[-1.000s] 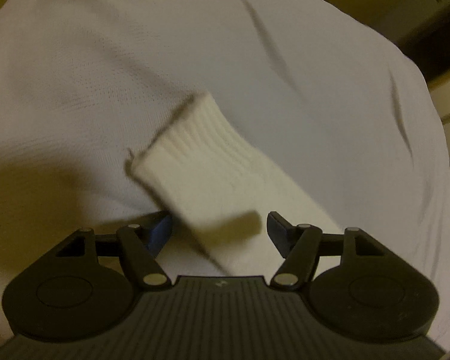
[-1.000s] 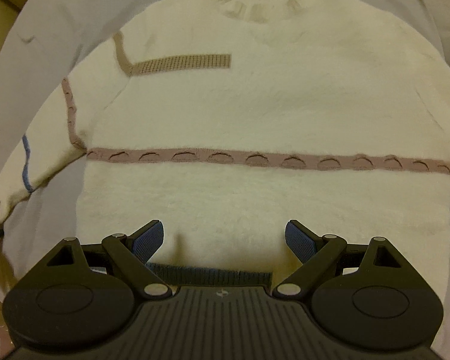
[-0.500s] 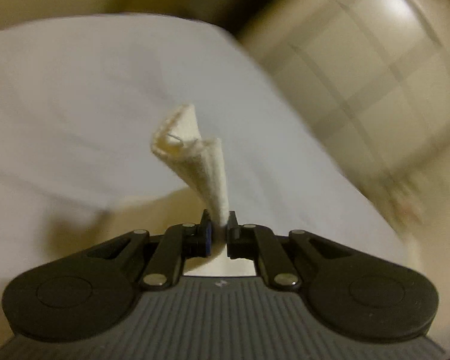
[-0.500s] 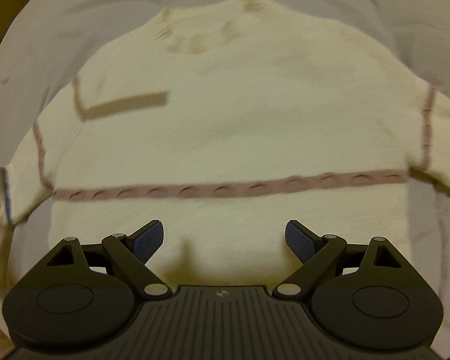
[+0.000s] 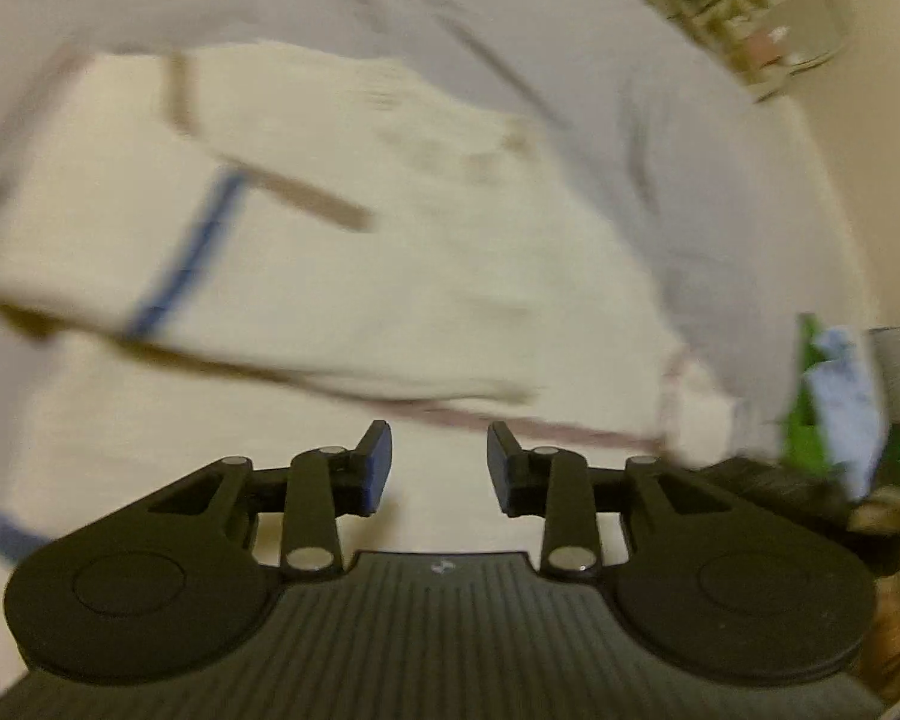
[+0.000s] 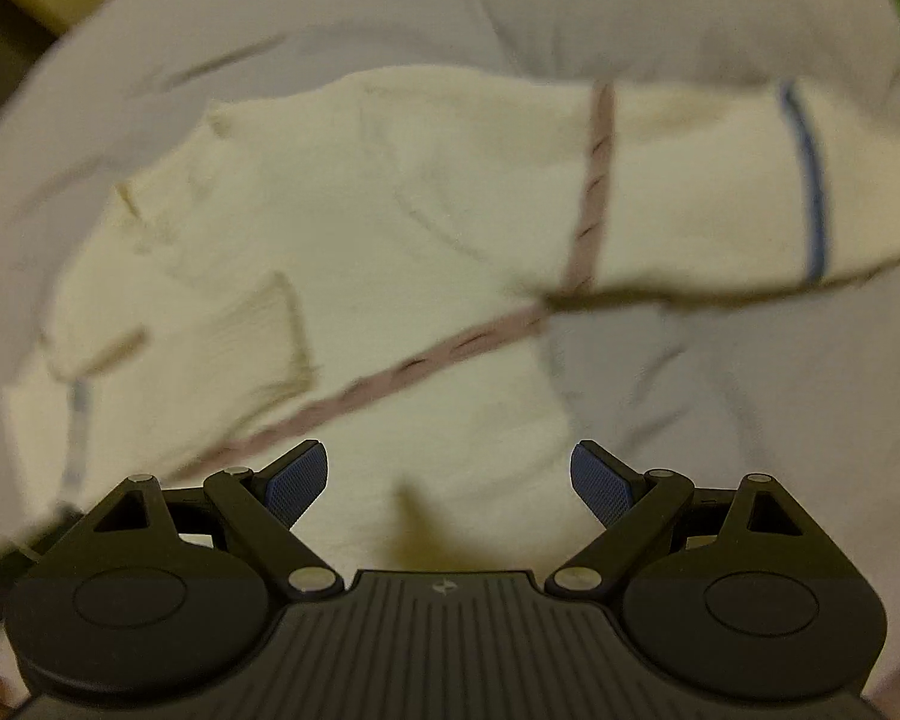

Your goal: Fold clothes

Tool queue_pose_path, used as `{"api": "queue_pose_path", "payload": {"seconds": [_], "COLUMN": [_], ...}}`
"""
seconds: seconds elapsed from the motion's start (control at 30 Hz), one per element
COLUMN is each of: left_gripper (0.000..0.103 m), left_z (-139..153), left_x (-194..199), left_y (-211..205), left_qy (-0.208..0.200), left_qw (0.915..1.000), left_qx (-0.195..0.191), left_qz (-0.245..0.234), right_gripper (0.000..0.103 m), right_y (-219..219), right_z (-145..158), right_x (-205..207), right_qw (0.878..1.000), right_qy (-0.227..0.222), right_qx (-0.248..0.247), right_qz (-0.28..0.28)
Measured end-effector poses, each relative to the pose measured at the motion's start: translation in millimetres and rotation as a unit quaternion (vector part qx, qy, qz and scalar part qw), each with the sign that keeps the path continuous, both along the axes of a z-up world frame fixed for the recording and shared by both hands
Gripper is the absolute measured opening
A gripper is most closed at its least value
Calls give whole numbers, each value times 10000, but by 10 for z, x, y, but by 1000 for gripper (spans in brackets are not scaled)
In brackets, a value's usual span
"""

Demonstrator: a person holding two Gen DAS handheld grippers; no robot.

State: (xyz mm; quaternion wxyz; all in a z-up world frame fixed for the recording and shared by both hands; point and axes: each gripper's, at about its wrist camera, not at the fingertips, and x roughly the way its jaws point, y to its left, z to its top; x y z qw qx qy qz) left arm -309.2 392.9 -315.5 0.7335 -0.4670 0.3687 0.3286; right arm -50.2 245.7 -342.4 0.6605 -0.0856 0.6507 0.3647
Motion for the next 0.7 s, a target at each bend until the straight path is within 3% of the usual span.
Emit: {"api": "queue_pose_path", "payload": {"seconds": [0.1,0.23,0.37,0.47,0.5,0.53,0.6,0.7], "left_gripper": [29,29,32,32,32,32,30,30], "left_z": [-17,34,3,-27,-42,-47,-42,-34], "left_x": [-222,-529,-637,-721,-728,-726,-688,-594], "left_y": [92,253,409,525,545,563,576,563], "left_qy": [444,707,848,889,932,970,973,1004], "left_qw": [9979,9925,9893,9877,9873,9872,9887,9907], "left_qx": [50,195,270,235,238,252,335,522], "left_qz": [476,979,1152,1261,1261,1241,1094,753], "right_gripper": [48,46,49,43,18,14,13,12], "right_y": [101,348,514,638,705,783,922,933], "right_z": [-170,-495,-909,-1080,-1054,-991,-807,-282], "right_x": [-20,-73,-77,-109,-126,-145,-174,-158], "right_qw": [9947,9841,9757,9712,9734,9771,9812,9698], "right_qy": [763,1326,1661,1699,1609,1453,1088,397], "right_qx": [675,1085,955,1025,1090,1162,1446,2390], "right_qz": [-150,-458,-1063,-1317,-1216,-1035,-667,-291]}}
